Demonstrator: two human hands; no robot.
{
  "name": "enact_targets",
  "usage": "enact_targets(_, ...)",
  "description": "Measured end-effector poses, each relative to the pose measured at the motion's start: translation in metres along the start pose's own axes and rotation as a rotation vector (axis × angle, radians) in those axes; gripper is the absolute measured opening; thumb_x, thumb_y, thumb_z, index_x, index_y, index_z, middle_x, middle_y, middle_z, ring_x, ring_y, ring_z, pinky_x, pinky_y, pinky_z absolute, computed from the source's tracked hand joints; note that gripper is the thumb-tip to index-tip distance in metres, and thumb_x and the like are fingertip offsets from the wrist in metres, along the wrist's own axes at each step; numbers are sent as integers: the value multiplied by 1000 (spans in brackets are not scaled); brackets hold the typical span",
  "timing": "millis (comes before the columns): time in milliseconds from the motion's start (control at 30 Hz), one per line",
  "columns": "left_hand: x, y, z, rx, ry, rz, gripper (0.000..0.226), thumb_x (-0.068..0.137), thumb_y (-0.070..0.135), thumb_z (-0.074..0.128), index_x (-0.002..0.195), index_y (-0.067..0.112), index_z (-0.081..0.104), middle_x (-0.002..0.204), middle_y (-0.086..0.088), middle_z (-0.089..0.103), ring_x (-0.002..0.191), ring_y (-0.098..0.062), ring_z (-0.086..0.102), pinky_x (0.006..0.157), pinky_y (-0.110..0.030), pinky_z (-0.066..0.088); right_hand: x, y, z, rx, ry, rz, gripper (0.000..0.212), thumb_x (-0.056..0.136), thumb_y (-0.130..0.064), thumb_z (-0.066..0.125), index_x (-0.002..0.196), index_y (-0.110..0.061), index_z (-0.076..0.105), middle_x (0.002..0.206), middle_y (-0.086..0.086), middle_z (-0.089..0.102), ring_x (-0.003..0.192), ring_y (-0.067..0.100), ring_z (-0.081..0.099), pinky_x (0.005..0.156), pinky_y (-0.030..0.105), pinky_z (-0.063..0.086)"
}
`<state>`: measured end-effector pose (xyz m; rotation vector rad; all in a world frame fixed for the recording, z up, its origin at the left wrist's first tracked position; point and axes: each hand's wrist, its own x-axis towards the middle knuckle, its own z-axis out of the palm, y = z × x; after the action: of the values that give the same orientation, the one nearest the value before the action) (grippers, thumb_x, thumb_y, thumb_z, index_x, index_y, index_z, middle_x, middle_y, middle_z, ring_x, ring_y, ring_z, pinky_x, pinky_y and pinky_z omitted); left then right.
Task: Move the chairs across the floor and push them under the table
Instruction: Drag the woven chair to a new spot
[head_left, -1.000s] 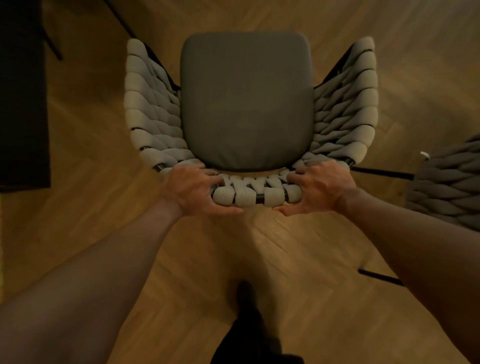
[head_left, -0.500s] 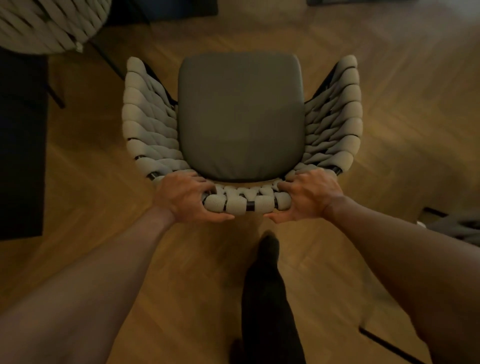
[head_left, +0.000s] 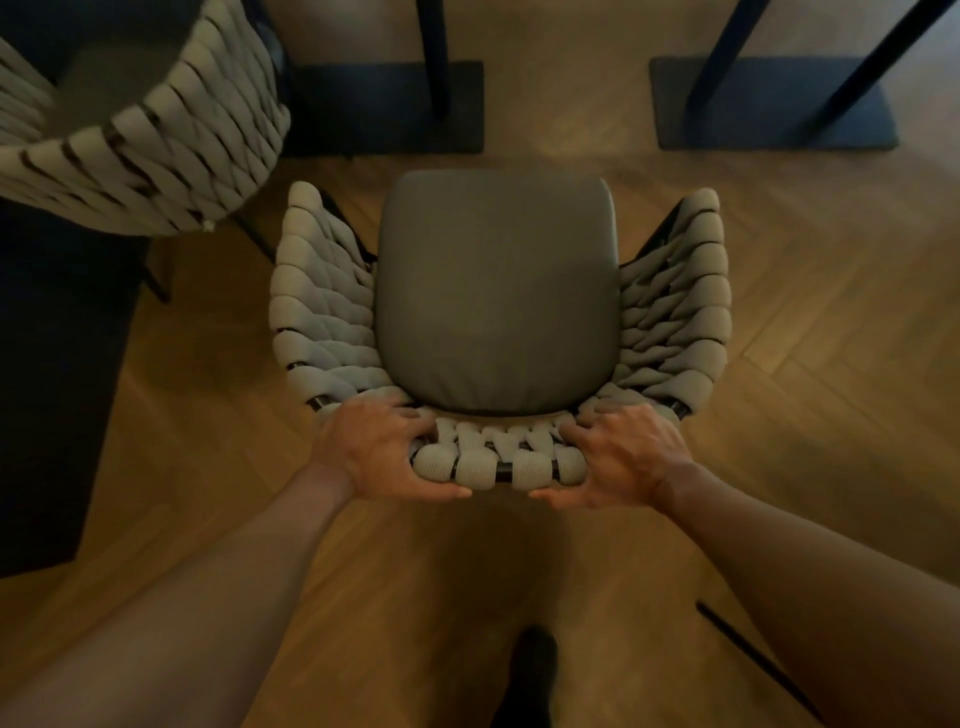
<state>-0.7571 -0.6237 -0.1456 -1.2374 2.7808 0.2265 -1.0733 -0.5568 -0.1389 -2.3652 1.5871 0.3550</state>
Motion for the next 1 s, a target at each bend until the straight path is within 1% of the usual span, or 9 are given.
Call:
enact_targets(67,23,-13,-5,-7,-16,-11,89,65,112,35,88,36,75,75,18,68,75,-7,57,63,-27,38,21,14,-9,-5,-8,-6,99,70,-110,18,110,-33,66,83,-14,49,79,16,58,69,31,46)
enact_targets(233,84,-51,-13,-20,8,-10,87,66,111,35,88,37,75,76,20,68,74,-4,56,61,-26,34,78,54,-33,-29,3,-21,98,71,-109,16,112,-36,66,83,-14,54,73,12,56,64,28,39)
enact_targets(400,142,-87,-22,-10,16,-7,89,67,112,32,88,36,75,78,19,70,77,-7,61,63,-27,35,135,93,-64,-53,-17,-44,101,69,-110,11,115,-37,64,85,-14,55,73,10,56,61,27,36)
enact_targets(533,186,-118,-31,-11,18,-15,90,66,112,32,87,35,74,78,18,70,78,-8,61,64,-28,37,181,119,-83,-64,-15,-54,94,72,-109,19,111,-36,64,84,-14,55,73,11,57,61,28,39)
enact_targets(667,226,-146,-39,-20,-2,-18,90,66,112,30,92,37,73,83,18,71,82,-8,62,65,-29,40,219,142,-99,-72,-21,-36,93,72,-109,21,115,-38,64,92,-14,61,78,11,56,64,29,34)
enact_targets(733,241,-157,-41,-19,2,-20,90,66,112,30,94,38,73,84,17,71,83,-9,64,66,-29,42,236,155,-106,-73,-27,-43,94,72,-109,20,117,-38,63,93,-13,62,78,11,56,64,29,36)
enact_targets(800,257,-167,-44,-18,14,-23,89,67,112,31,93,37,74,82,16,71,82,-9,64,65,-29,40,254,167,-114,-76,-24,-48,94,73,-109,20,115,-37,63,92,-14,61,78,11,57,64,29,38)
enact_targets(900,282,-180,-50,-5,21,-29,89,68,111,33,90,36,74,78,15,69,77,-8,63,63,-28,37,278,185,-124,-94,-11,-56,91,73,-109,20,111,-38,63,89,-14,58,76,11,56,61,28,33)
enact_targets(1000,305,-192,-53,5,8,-31,90,68,111,32,91,35,74,78,15,69,76,-8,63,62,-27,38,299,203,-131,-100,-14,-77,92,73,-109,19,113,-37,62,90,-13,59,76,11,56,60,27,32)
